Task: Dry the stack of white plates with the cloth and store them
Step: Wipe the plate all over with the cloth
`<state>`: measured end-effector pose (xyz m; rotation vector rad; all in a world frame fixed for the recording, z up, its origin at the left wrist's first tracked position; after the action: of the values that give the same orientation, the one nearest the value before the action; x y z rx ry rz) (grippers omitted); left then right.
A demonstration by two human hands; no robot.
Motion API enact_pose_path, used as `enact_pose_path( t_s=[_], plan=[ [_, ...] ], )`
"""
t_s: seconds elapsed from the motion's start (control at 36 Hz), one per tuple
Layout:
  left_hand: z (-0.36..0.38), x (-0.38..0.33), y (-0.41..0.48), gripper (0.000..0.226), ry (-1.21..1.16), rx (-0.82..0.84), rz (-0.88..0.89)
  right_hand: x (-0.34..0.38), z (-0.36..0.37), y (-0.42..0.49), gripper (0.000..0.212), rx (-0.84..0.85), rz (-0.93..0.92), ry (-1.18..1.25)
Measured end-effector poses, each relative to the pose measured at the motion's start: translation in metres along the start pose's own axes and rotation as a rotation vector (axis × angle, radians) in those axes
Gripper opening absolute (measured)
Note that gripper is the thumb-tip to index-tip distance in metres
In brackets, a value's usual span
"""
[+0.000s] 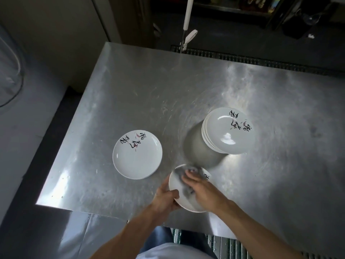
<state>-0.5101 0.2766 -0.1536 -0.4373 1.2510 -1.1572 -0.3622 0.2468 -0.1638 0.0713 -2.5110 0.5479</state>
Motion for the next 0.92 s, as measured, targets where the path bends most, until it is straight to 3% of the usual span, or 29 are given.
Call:
enact_pose_path(
  t_s=[0.08,0.19,0.33,0.42,0.47,0.53,0.58,0.64,0.69,0.81,0.86,0.92],
  plan=[
    [0.005,-0.007,0.000,0.067,-0.054,-0.020,-0.016,-0.020,-0.021,-0.009,0.063,0.021,0.212,-0.095],
    [0.014,-0.019,0.001,0.065,-0.068,-0.005,-0.039,-0.002,-0.040,-0.033,0.030,0.073,0.171,-0.094],
    [0.019,-0.036,-0.001,0.079,-0.045,0.011,-0.029,0.024,-0.056,-0.065,0.031,0.120,0.206,0.223],
    [0.019,-0.044,-0.002,0.067,-0.004,0.020,-0.016,0.042,-0.061,-0.066,0.034,0.120,0.079,0.221],
    [0.021,-0.050,-0.003,0.062,0.027,0.029,-0.005,0.045,-0.067,-0.058,0.016,0.039,-0.004,0.090],
    [0.022,-0.054,-0.004,0.052,0.030,0.005,-0.005,0.041,-0.077,-0.050,0.005,-0.031,-0.001,0.019],
    [0.022,-0.061,-0.006,0.036,0.051,-0.014,0.015,0.038,-0.092,-0.044,0.011,-0.076,0.030,0.007],
    [0.020,-0.065,-0.008,0.025,0.179,-0.048,0.048,0.034,-0.109,-0.041,0.025,-0.123,0.061,0.049],
    [0.016,-0.070,-0.013,0.028,0.364,-0.071,0.099,0.031,-0.127,-0.039,0.030,-0.145,0.067,0.133],
    [0.012,-0.077,-0.023,0.020,0.838,-0.036,0.435,0.007,-0.145,-0.035,0.043,-0.190,0.132,0.380],
    [0.008,-0.070,-0.022,0.024,0.997,-0.021,0.471,-0.006,-0.143,-0.035,0.030,-0.172,0.161,0.487],
    [0.008,-0.063,-0.021,0.035,0.935,0.012,0.415,-0.011,-0.139,-0.034,0.014,-0.187,0.180,0.511]
  ],
)
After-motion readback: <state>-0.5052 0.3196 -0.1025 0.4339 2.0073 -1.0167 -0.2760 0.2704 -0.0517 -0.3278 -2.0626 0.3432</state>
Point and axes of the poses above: each hand's wrist, its own y-axis towards the middle knuckle, its own z-axis out of the palm, x = y × z, the point moved 5 cm from there along y, towards the middle knuckle, and after that the axes turned 2 degrees about x, right-handed, at the moved point
